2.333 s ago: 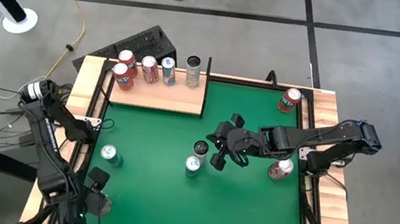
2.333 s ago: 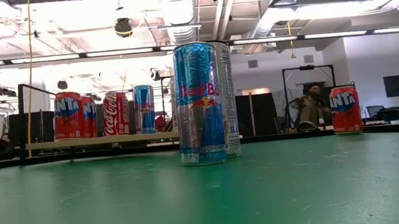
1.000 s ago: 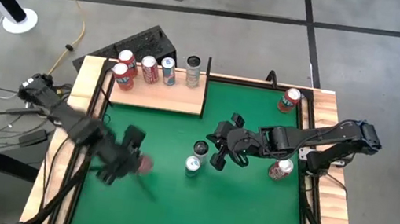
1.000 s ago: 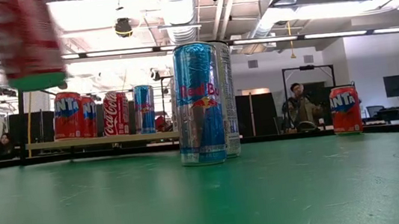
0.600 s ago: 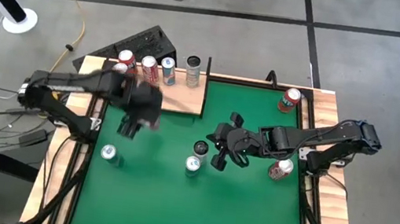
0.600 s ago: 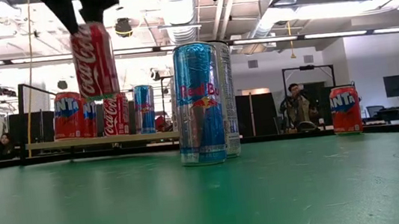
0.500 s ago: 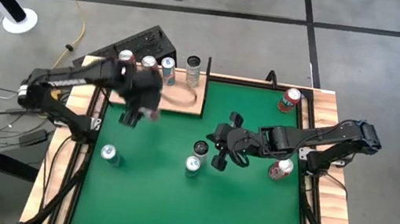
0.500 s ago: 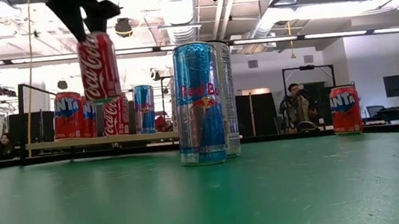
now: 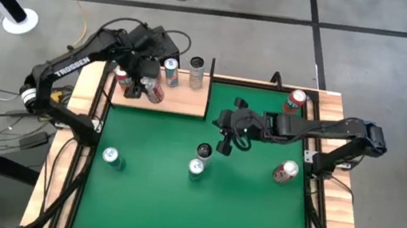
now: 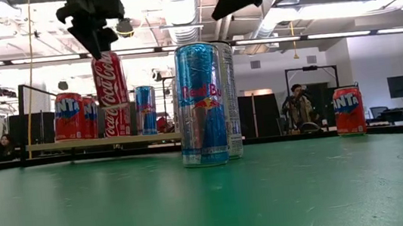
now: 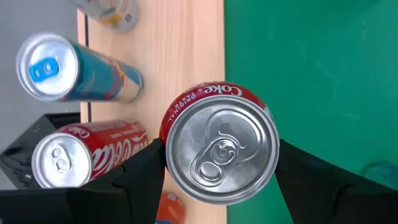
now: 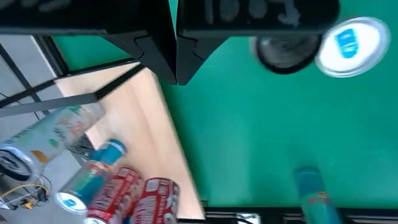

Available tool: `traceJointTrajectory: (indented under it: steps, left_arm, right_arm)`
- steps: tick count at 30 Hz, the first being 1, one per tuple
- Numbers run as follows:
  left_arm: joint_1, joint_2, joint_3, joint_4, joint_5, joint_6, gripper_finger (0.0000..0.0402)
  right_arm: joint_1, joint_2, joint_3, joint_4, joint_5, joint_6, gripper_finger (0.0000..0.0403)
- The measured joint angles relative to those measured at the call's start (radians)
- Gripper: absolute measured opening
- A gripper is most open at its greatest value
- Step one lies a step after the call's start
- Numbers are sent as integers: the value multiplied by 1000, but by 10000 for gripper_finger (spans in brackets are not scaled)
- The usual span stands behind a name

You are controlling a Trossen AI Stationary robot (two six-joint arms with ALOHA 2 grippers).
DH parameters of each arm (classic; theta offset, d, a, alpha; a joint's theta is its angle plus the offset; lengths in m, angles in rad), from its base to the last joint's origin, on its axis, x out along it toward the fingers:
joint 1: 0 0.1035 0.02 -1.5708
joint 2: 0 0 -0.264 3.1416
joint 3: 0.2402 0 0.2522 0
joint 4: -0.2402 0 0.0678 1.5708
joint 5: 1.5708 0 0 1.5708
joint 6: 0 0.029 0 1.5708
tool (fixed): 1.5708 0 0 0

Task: Place canned beverage on shelf
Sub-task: Put the bottom red and white soda can on the shelf aligned with the other red and white soda can

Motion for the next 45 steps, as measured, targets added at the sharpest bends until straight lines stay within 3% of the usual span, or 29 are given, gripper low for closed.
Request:
traceJointTrajectory:
  steps: [6, 20, 45]
  left_arm:
    - [47, 66, -1, 10, 4, 34, 248]
    - [148, 187, -1, 9, -5, 39, 248]
    - [146, 188, -1, -2, -9, 19, 292]
  right_arm:
    - [-59, 0, 0, 0, -75, -10, 25]
    - [-70, 0, 0, -8, -109, -66, 25]
    - [-83, 0, 0, -8, -119, -114, 25]
